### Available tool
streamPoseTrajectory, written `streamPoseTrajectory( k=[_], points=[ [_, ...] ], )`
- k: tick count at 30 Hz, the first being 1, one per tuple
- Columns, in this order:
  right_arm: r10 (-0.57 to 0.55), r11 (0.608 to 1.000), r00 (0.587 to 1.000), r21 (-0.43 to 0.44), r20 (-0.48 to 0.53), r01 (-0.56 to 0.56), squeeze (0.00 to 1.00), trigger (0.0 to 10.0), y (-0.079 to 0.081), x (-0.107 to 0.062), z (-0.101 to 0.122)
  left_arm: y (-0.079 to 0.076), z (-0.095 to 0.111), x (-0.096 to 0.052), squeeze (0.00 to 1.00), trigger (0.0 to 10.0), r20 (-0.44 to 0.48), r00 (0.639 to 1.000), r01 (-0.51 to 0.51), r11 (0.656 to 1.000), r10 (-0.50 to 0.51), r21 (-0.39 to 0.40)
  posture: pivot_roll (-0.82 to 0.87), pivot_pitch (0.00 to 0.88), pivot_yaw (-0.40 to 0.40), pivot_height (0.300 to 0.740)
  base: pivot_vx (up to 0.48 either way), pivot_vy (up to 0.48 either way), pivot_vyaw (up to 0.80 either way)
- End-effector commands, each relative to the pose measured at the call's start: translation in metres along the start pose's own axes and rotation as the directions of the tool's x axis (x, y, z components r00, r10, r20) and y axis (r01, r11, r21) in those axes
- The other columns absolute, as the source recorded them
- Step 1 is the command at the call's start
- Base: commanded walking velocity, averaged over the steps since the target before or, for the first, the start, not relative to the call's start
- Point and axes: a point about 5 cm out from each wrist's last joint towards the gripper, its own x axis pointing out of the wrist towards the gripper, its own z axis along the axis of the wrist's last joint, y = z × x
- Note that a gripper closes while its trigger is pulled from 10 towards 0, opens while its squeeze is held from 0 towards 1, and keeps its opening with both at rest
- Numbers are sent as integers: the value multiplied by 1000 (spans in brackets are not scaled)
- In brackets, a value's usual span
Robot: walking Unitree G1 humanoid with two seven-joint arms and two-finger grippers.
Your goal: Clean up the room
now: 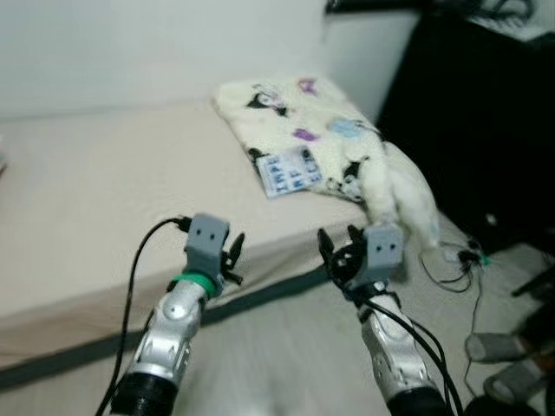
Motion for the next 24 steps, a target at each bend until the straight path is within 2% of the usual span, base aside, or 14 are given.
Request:
streamPoseTrajectory(
  k=[1,4,14,24],
  points=[
    [-4,1000,1000,17,-20,4,0,10000,2,-2,-5,3,-6,-4,0,10000,-28,1000,-4,999,3,-32,0,0,9,740,0,0,-781],
    [-4,1000,1000,17,-19,5,0,10000,2,-2,-5,3,-5,-4,0,10000,-20,1000,-2,999,2,-45,0,0,10,740,0,0,-781],
    [-7,1000,1000,18,-17,7,0,10000,2,-2,-4,-1,-1,-2,0,10000,4,1000,14,1000,-14,-15,-2,0,9,740,0,0,-781],
    [-10,1000,1000,7,-6,10,0,10000,1,-3,-2,-2,-1,-1,0,10000,6,1000,10,1000,-10,-11,-5,0,6,740,448,0,-93]
  ],
)
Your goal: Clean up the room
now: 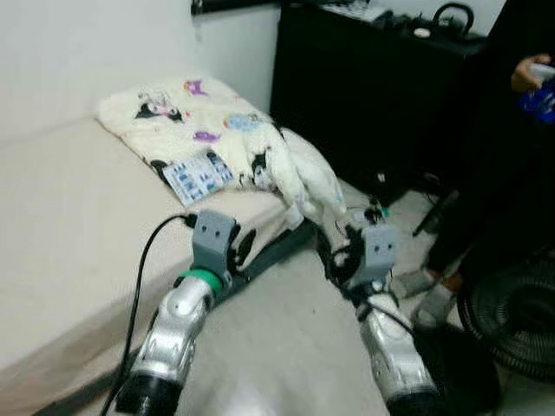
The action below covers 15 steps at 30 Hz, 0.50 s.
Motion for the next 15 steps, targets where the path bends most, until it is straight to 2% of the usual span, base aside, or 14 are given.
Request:
streamPoseTrajectory(
  k=[1,15],
  points=[
    [19,1000,1000,16,2,-19,0,10000,8,0,-1,8,-4,-3,0,10000,-14,1000,-23,999,24,23,-5,0,6,740,450,0,0],
    [21,1000,1000,12,-2,-21,0,10000,7,-1,-1,6,-5,-3,0,10000,-16,1000,-26,999,26,24,-8,0,0,740,449,0,0]
  ],
)
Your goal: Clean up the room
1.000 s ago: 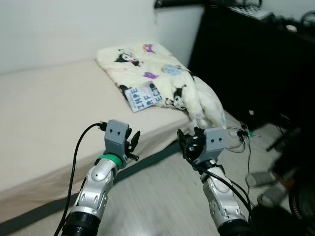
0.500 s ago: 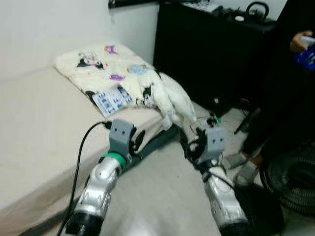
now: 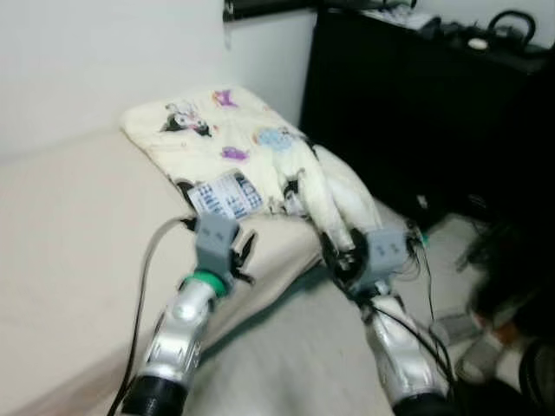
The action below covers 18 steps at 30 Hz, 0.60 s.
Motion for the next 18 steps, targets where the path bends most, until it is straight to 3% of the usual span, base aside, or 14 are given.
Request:
streamPoseTrajectory(
  k=[1,11,18],
  points=[
    [12,1000,1000,18,-5,-12,0,10000,7,-1,-2,7,-7,-5,0,10000,-26,999,-22,1000,22,17,-8,0,0,740,446,0,0],
    [13,1000,1000,18,-6,-13,0,10000,8,0,-2,8,-7,-5,0,10000,-29,999,-22,1000,22,17,-10,0,1,740,427,0,0],
    [2,1000,1000,-2,-24,-2,0,10000,6,-1,-4,5,-9,-7,0,10000,-28,1000,-5,1000,5,27,-11,1,3,740,0,0,0]
  ],
)
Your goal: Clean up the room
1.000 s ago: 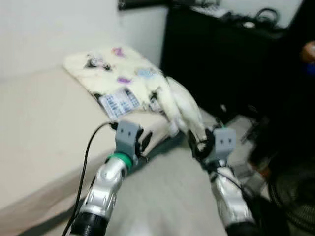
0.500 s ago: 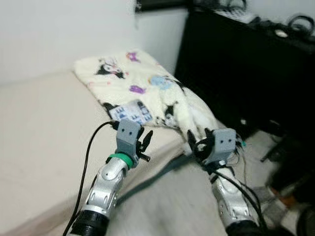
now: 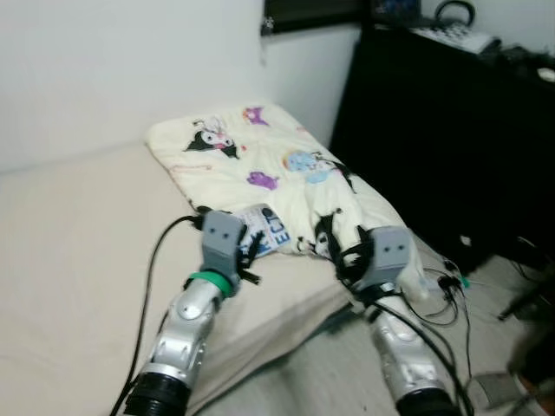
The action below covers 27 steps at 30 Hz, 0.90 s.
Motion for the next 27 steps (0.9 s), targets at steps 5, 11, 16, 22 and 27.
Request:
streamPoseTrajectory(
  k=[5,11,16,22,27],
  points=[
    [3,1000,999,3,-41,-3,0,10000,4,-6,-9,1,-7,-3,0,10000,-32,999,0,1000,0,14,-11,1,4,730,0,0,0],
    [-2,1000,999,6,-37,2,0,10000,4,-6,-9,0,-7,-2,0,10000,-34,999,2,1000,-1,14,-14,0,6,700,0,0,0],
    [-3,1000,999,7,-37,4,0,10000,2,-6,-9,0,-7,-2,0,10000,-30,1000,3,1000,-3,22,-14,0,5,675,0,0,0],
    [-2,1000,999,8,-37,3,0,10000,3,-5,-9,0,-8,-2,0,10000,-29,1000,4,999,-3,37,-13,0,4,655,0,0,0],
    [0,1000,999,9,-35,0,0,10000,3,-5,-8,0,-7,-2,0,10000,-29,1000,3,999,-2,36,-12,0,5,640,0,0,0]
  ],
)
